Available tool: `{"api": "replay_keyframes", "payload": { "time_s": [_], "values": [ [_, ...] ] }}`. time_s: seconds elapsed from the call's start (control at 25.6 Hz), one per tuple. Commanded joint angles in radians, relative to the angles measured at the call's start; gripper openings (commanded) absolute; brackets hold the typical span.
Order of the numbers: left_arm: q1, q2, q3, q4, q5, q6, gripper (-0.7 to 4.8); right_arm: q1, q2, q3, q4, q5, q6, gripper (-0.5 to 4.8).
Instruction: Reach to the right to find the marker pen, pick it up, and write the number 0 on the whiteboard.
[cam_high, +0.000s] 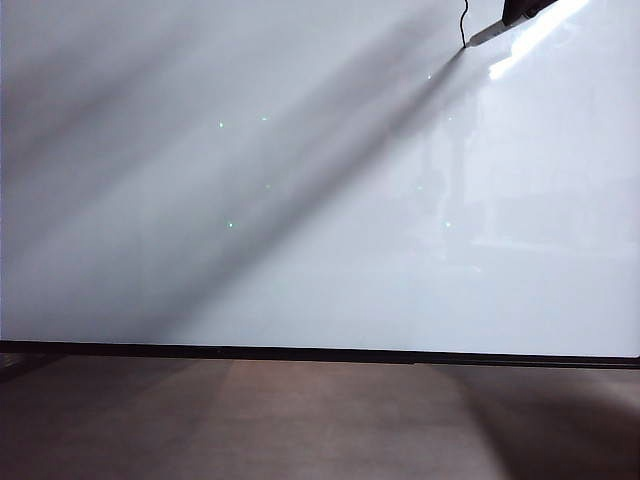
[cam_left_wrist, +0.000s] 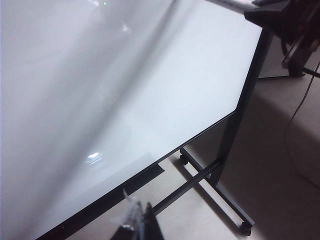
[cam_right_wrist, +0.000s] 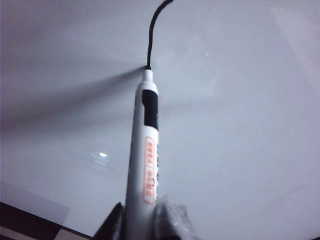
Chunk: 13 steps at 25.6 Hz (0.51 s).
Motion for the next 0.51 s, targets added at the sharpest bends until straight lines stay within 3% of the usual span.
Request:
{"api": "replay_keyframes", "payload": {
  "time_s": [0.04, 0.51],
  "values": [
    [-0.001, -0.003, 0.007, 0.005, 0.004, 0.003, -0.05, -0.002, -0.002, 0.004, 0.014, 0.005, 0.008, -0.05],
    [-0.001, -0.003, 0.007, -0.006, 0.004, 0.003, -0.05, -0.019, -0.003, 0.004, 0.022, 0.007, 0.008, -0.05]
  ]
}}
